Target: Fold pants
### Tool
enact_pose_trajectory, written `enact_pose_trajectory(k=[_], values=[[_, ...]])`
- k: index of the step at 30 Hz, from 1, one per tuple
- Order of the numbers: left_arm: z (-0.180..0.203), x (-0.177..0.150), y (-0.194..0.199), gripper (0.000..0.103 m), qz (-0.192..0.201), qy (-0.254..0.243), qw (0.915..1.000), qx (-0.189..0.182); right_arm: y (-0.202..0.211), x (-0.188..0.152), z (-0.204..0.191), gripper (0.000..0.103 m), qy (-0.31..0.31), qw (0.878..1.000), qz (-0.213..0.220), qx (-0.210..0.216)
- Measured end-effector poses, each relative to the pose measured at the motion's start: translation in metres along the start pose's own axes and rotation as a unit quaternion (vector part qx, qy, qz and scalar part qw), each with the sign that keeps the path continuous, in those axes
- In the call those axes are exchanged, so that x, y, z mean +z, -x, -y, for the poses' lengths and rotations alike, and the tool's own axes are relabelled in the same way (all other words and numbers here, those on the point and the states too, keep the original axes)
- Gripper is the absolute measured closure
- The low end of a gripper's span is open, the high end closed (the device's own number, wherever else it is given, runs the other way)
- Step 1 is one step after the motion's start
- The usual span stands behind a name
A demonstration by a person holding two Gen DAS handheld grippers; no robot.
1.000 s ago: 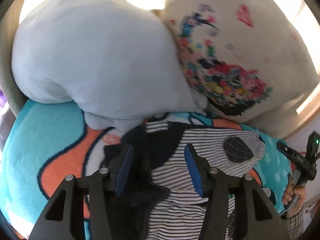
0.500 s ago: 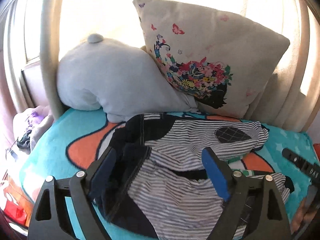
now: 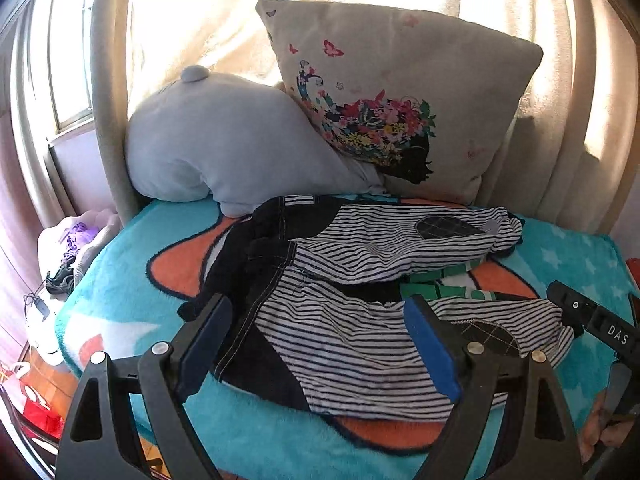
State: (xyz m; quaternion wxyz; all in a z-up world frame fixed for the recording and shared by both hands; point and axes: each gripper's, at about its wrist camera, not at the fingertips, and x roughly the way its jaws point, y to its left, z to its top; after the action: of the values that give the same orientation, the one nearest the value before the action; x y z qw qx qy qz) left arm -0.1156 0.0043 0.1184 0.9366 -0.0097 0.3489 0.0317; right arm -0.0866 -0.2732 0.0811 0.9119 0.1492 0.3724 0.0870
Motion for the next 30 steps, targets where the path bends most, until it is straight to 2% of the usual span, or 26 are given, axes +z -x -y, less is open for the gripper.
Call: enact_pose_trajectory(k=[6,30], values=[[-0.003,-0.004,0.012,0.016,0.009,-0.004,0.9999,0.004,0.008,-0.003,-0.005,0.024,0.003,1.0,0.003,-0.002],[-0.022,-0.011,0.001,0.016,-0.019,0.024,0.9994,-0.016,-0.004,-0.013,-0.029,0.024,0.02,0.999,-0.025,-0.008]])
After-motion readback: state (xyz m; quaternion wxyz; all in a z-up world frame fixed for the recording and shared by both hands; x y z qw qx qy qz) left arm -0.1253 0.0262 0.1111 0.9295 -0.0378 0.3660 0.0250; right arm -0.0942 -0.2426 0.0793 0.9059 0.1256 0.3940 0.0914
